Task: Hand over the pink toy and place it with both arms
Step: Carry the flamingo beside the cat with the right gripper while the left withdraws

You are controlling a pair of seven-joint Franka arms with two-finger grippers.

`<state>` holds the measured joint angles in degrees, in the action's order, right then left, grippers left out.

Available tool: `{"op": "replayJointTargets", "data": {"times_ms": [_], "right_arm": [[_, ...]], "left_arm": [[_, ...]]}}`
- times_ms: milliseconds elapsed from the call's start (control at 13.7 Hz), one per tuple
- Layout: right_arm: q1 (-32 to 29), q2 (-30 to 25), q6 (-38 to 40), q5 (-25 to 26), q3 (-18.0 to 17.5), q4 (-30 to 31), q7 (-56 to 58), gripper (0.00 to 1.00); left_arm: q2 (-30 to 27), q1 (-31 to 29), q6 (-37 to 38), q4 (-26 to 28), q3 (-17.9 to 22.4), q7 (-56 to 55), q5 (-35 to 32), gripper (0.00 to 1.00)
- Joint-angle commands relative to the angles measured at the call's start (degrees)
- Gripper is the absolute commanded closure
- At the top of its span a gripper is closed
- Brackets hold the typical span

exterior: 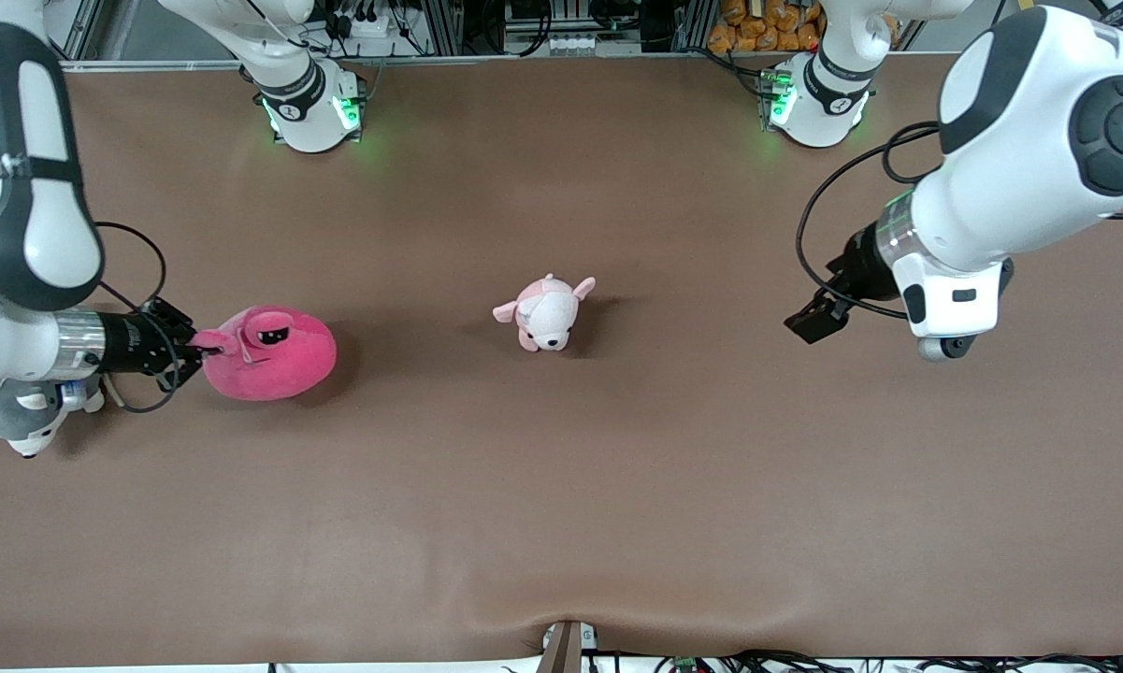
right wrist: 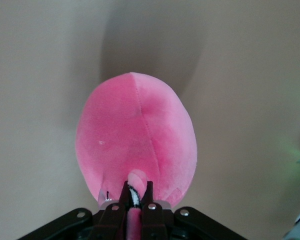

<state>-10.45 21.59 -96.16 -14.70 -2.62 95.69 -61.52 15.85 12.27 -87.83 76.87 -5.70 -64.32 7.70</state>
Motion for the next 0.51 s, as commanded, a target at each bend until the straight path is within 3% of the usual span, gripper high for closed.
{"op": "replayJointTargets", "data": {"times_ms": [0, 146, 219, 365, 438], "right_arm": [[-3.2, -0.8, -0.8, -1.4, -1.3, 4.1, 3.9, 1.00], [-3.6, -0.5, -2.8, -1.3, -1.3, 6.2, 4.7, 1.00], [-4.1, 0.3, -2.8, -1.3, -1.3, 6.2, 5.5, 0.89], [-4.1, 0.8, -2.2, -0.5, -1.3, 5.5, 11.5, 0.00], [-4.1, 0.8, -2.2, -0.3, -1.3, 4.3, 13.4, 0.00]], "left_arm": [[-2.0, -1.5, 2.4, 0.3, -0.1, 8.7, -1.2, 0.00], [-3.1, -1.5, 3.1, 0.3, -0.2, 13.4, -3.1, 0.00], [-4.1, -1.4, 3.3, 0.3, 0.0, 15.2, -4.1, 0.00], [-5.7, -1.9, 3.5, 0.4, 0.0, 21.7, -6.5, 0.00], [-6.3, -3.4, 3.7, 0.5, 0.0, 25.3, -7.9, 0.00]]}}
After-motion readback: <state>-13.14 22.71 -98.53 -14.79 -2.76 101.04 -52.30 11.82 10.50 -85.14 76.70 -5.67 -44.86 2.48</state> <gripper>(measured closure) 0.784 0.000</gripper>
